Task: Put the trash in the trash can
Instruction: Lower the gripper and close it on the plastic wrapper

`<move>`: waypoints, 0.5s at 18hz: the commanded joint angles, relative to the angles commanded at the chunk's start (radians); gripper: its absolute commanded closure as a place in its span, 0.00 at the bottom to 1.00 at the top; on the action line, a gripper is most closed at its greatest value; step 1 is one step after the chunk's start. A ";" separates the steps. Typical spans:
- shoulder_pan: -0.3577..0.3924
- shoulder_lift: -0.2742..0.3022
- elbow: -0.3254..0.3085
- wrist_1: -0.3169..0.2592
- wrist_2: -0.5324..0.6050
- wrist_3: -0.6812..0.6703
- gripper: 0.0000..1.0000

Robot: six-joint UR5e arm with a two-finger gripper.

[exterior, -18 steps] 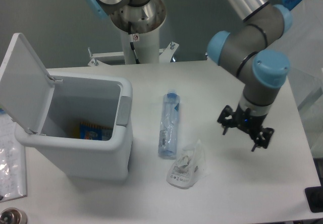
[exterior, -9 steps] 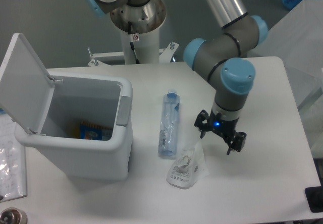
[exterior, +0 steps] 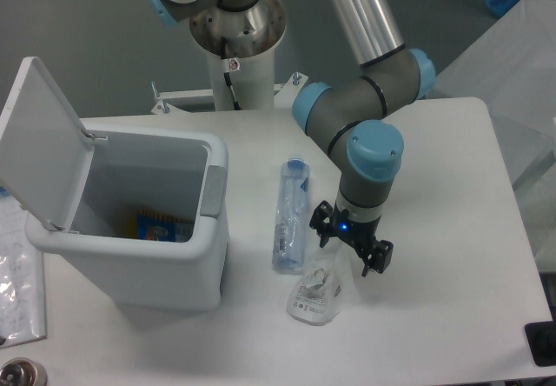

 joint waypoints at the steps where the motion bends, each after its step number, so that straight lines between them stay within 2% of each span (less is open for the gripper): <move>1: -0.003 -0.009 0.005 0.002 0.037 0.003 0.00; 3: -0.021 -0.023 0.008 0.002 0.091 0.003 0.04; 4: -0.026 -0.023 0.008 0.000 0.111 0.003 0.21; 7: -0.029 -0.023 0.011 0.000 0.138 -0.011 0.66; 9: -0.047 -0.020 0.009 0.000 0.138 -0.014 0.87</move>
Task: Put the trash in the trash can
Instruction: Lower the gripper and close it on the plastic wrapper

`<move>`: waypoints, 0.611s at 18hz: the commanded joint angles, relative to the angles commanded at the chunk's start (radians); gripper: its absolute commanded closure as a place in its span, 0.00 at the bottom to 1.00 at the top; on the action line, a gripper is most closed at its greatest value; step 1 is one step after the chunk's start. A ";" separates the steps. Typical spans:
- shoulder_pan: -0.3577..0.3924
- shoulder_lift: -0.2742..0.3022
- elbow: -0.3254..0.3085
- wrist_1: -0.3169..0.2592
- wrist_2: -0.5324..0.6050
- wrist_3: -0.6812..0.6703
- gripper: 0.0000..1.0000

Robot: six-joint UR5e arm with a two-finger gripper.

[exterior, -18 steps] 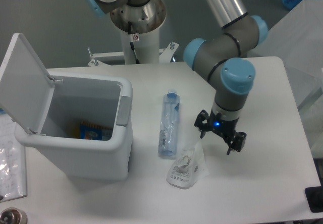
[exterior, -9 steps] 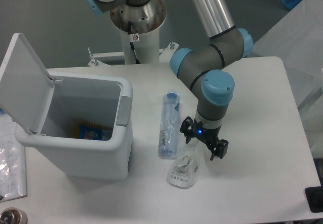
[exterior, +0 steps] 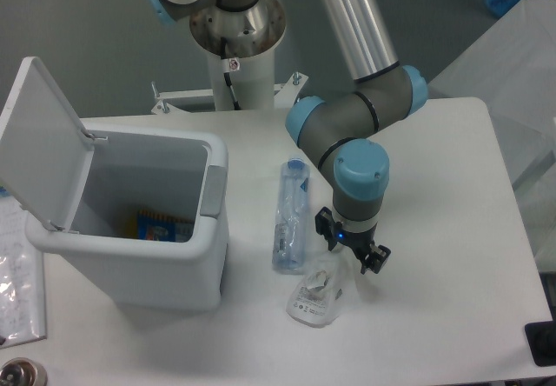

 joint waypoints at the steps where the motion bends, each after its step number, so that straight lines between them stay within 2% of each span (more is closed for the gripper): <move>1: -0.006 -0.002 0.000 0.000 0.000 -0.005 0.94; 3: -0.006 -0.003 0.002 0.000 -0.002 -0.011 1.00; 11: 0.003 0.006 0.012 0.000 -0.009 -0.011 1.00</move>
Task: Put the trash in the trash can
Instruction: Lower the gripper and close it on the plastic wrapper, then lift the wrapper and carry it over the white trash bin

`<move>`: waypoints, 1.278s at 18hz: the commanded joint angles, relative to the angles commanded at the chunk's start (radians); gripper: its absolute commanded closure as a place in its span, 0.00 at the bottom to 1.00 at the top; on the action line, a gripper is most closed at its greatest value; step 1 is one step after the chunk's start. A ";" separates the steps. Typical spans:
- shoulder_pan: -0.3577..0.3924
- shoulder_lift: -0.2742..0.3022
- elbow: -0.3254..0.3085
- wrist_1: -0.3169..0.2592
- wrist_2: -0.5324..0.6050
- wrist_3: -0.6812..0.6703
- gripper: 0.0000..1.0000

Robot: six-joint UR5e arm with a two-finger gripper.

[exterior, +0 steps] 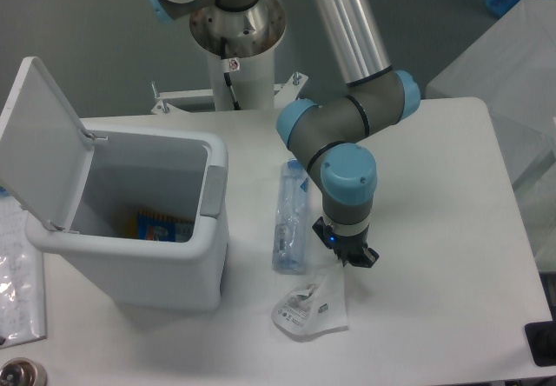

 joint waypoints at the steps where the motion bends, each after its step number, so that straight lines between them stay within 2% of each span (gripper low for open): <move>1: 0.000 0.000 0.003 0.000 0.000 0.000 1.00; 7: 0.028 0.018 0.032 0.000 -0.011 0.002 1.00; 12: 0.061 0.064 0.048 0.000 -0.126 -0.024 1.00; 16: 0.063 0.113 0.054 0.000 -0.208 -0.064 1.00; 23: 0.071 0.242 0.040 -0.008 -0.360 -0.144 1.00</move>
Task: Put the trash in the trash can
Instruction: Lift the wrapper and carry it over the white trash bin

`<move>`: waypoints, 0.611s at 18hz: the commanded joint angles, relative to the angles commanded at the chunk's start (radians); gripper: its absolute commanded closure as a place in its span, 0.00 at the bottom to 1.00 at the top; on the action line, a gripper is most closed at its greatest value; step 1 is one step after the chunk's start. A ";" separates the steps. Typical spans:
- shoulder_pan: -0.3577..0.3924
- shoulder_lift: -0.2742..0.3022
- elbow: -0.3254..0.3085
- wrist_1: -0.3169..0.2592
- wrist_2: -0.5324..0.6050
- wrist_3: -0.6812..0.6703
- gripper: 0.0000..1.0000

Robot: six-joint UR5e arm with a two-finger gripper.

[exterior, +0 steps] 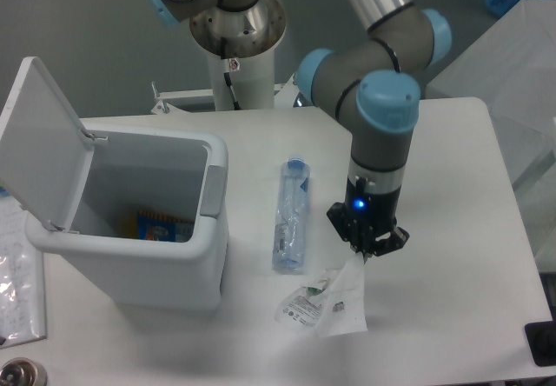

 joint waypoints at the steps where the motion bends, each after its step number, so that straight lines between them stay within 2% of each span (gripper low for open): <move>1: -0.002 0.014 0.000 -0.002 -0.021 -0.012 1.00; 11: -0.006 0.095 -0.006 -0.002 -0.180 -0.058 1.00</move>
